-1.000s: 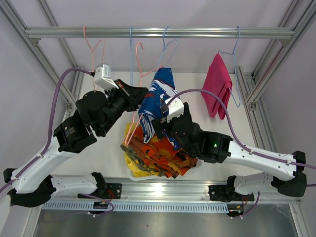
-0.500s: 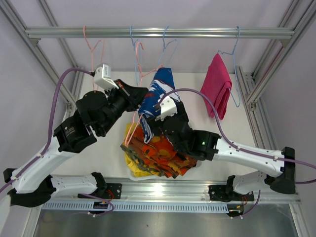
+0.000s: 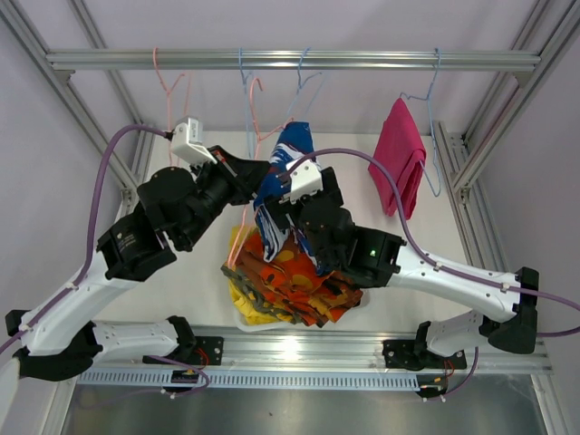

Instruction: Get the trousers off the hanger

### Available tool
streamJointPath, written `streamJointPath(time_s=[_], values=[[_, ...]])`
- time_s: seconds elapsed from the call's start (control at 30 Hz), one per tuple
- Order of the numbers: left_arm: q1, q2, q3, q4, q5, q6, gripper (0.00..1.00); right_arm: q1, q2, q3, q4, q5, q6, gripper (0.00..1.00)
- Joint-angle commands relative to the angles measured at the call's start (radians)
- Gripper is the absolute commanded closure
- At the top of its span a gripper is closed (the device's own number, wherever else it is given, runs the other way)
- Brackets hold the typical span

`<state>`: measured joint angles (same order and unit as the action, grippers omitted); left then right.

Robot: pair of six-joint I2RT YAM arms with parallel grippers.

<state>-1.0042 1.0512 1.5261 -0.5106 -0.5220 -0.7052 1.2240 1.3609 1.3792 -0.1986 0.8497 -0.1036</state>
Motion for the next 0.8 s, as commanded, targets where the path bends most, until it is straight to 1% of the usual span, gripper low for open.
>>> streamJointPath(time_s=[0.0,0.03,0.07,0.13,0.17,0.23,0.27,0.33,0.37,0.4,0.47,0.53,0.57,0.6,0.77], values=[[-0.004,-0.043,0.014,0.112,-0.035,0.033,1.00,-0.009,0.010,0.060,0.097,0.029,-0.038,0.09],[-0.004,-0.043,0.013,0.110,-0.035,0.032,0.99,-0.009,0.012,0.058,0.102,0.026,-0.041,0.13],[-0.004,-0.043,0.012,0.110,-0.035,0.032,1.00,-0.009,0.015,0.058,0.103,0.022,-0.039,0.27],[-0.002,-0.046,0.009,0.109,-0.032,0.032,1.00,-0.009,0.024,0.057,0.103,0.012,-0.030,0.42],[-0.004,-0.046,0.009,0.110,-0.032,0.032,1.00,-0.009,0.027,0.057,0.102,0.009,-0.027,0.51],[-0.002,-0.048,0.008,0.109,-0.029,0.030,1.00,-0.009,0.033,0.055,0.102,0.002,-0.016,0.59],[-0.002,-0.051,0.005,0.112,-0.027,0.030,1.00,-0.011,0.035,0.052,0.100,-0.001,-0.015,0.66],[-0.002,-0.051,0.005,0.110,-0.023,0.027,0.99,-0.012,0.038,0.052,0.100,-0.009,-0.011,0.72],[-0.004,-0.051,0.002,0.112,-0.018,0.026,0.99,-0.012,0.041,0.052,0.102,-0.011,-0.010,0.81],[-0.002,-0.049,0.002,0.109,-0.015,0.023,1.00,-0.015,0.040,0.053,0.102,-0.012,-0.007,0.84],[-0.004,-0.049,-0.004,0.110,-0.010,0.019,1.00,-0.017,0.038,0.054,0.103,-0.026,-0.001,0.95],[-0.004,-0.046,-0.003,0.103,-0.010,0.019,0.99,-0.026,0.035,0.063,0.102,-0.058,0.005,0.95],[-0.004,-0.045,-0.003,0.098,-0.013,0.023,0.99,-0.030,0.037,0.075,0.088,-0.067,0.019,0.99],[-0.002,-0.043,0.000,0.096,-0.024,0.026,0.99,-0.034,0.037,0.108,0.079,-0.073,0.021,1.00],[-0.004,-0.045,-0.023,0.081,-0.030,0.010,0.99,-0.034,0.037,0.204,0.031,-0.100,0.010,1.00]])
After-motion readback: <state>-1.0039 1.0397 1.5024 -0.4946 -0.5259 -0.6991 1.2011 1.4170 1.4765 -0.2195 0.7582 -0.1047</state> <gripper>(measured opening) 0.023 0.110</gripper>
